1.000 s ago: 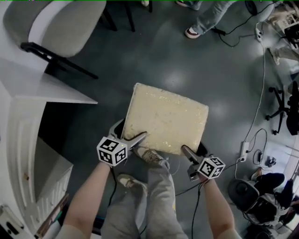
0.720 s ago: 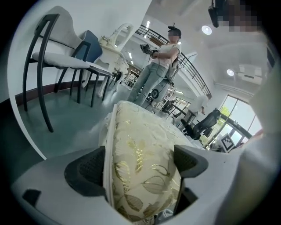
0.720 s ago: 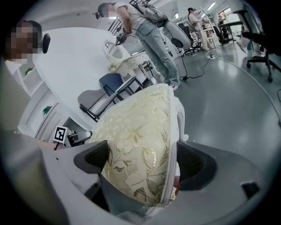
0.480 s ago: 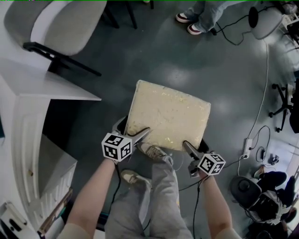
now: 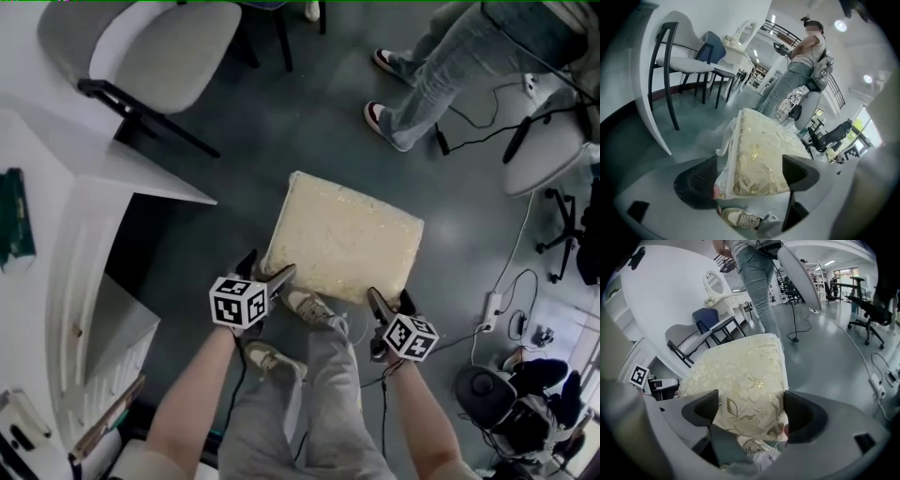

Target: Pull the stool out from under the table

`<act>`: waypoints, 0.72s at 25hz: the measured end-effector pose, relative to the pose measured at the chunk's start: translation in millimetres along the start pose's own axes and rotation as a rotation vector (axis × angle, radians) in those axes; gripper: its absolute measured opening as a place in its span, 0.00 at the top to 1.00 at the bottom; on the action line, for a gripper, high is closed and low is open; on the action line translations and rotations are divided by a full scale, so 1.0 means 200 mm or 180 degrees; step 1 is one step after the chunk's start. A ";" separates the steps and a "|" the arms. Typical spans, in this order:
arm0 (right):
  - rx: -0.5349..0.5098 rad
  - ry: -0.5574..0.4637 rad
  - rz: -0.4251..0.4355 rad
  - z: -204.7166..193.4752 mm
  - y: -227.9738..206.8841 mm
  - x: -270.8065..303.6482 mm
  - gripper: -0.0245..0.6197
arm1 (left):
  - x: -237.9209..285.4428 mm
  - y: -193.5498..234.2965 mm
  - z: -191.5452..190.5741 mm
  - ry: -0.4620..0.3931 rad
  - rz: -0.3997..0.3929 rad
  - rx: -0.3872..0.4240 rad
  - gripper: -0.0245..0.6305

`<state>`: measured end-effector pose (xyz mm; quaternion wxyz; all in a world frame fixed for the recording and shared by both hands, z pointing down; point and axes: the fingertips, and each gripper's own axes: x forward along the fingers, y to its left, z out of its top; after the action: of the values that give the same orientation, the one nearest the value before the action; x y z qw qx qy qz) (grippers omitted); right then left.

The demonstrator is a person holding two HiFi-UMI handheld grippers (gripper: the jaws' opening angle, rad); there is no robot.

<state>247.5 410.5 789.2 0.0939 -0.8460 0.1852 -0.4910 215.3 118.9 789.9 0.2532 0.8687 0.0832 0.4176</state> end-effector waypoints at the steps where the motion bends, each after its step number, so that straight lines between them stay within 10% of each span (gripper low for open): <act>1: 0.0012 0.0011 -0.0063 0.00 0.00 -0.01 0.26 | -0.04 0.01 0.01 -0.0031 0.0058 -0.0001 0.32; 3: 0.0058 -0.0010 -0.0226 0.02 -0.02 -0.04 0.36 | -0.11 0.04 0.04 -0.0101 0.0170 0.0007 0.53; 8: 0.0005 -0.0028 -0.0359 0.09 0.06 -0.13 0.56 | -0.27 0.05 0.09 -0.0209 0.0205 -0.0064 0.61; 18: -0.0461 -0.0311 0.0520 0.47 0.70 -0.32 0.89 | -0.64 0.03 0.21 -0.0319 0.0254 -0.0064 0.80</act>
<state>268.5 306.0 643.4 0.0812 -0.8556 0.2837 -0.4253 165.0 52.5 683.0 0.2488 0.8885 0.0315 0.3842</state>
